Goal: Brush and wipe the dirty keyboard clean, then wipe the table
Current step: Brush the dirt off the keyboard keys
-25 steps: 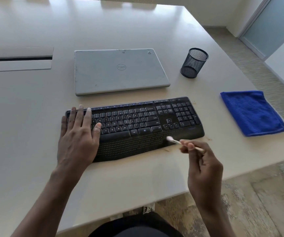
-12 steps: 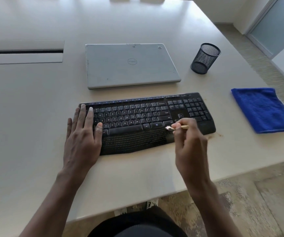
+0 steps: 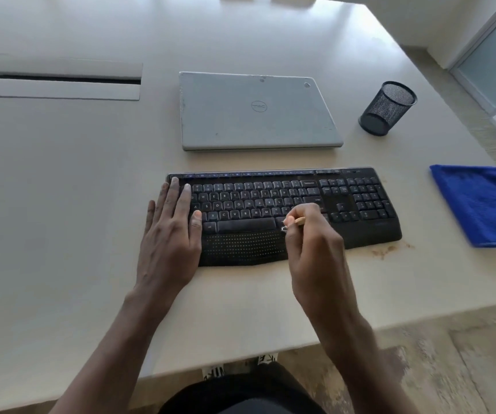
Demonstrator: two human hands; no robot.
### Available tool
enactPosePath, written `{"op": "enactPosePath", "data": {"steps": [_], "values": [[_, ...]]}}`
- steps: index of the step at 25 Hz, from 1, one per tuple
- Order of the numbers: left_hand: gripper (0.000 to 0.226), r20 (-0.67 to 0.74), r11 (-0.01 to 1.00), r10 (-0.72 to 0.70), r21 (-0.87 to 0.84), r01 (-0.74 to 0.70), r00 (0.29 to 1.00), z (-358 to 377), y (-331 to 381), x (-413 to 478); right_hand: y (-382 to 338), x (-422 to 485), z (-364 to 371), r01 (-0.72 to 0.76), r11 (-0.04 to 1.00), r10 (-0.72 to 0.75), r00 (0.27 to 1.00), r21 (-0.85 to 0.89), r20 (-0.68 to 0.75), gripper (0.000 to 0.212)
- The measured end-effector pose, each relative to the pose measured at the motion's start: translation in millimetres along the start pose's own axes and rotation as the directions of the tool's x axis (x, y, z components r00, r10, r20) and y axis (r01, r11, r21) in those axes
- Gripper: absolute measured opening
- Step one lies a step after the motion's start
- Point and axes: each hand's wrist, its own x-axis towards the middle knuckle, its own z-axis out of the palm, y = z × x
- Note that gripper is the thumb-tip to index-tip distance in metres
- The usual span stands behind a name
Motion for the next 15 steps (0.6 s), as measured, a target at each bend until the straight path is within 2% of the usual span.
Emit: {"op": "enactPosePath", "data": {"steps": [2, 4, 7, 8, 11, 13, 15], "values": [[0.063, 0.003, 1.000, 0.000, -0.020, 0.000, 1.000, -1.4, 0.0, 0.4, -16.6, -7.2, 22.2, 0.077, 0.997, -0.078, 0.993, 0.011, 0.086, 0.013], [0.062, 0.008, 0.999, -0.001, -0.035, 0.001, 1.000, -2.9, -0.5, 0.6, -30.6, -13.1, 34.6, 0.107, 0.986, -0.124, 0.982, 0.127, 0.143, 0.013], [0.061, 0.016, 0.997, 0.007, -0.072, -0.006, 1.000, -6.2, 1.1, -0.5, -27.6, -13.0, 22.2, -0.052, 0.922, 0.002, 0.992, 0.383, 0.128, 0.013], [0.060, 0.014, 0.996, 0.005, -0.094, -0.004, 1.000, -8.6, 0.9, -1.5, -22.2, -12.0, 15.8, -0.062, 0.924, 0.035, 0.996, 0.377, 0.077, 0.013], [0.051, -0.004, 0.982, -0.004, -0.188, 0.003, 1.000, -16.3, -1.4, -3.1, -15.2, -14.8, 12.5, 0.014, 0.989, -0.011, 1.000, 0.148, -0.023, 0.011], [0.052, -0.022, 0.972, -0.007, -0.235, 0.001, 1.000, -20.8, -3.5, -3.3, -27.9, -20.1, 31.6, 0.112, 0.990, -0.115, 0.993, 0.088, 0.033, 0.010], [0.057, -0.031, 0.966, -0.008, -0.259, -0.001, 0.999, -25.3, -6.0, -3.3, -44.5, -28.0, 52.1, 0.201, 0.970, -0.218, 0.968, 0.140, 0.121, 0.012]]}}
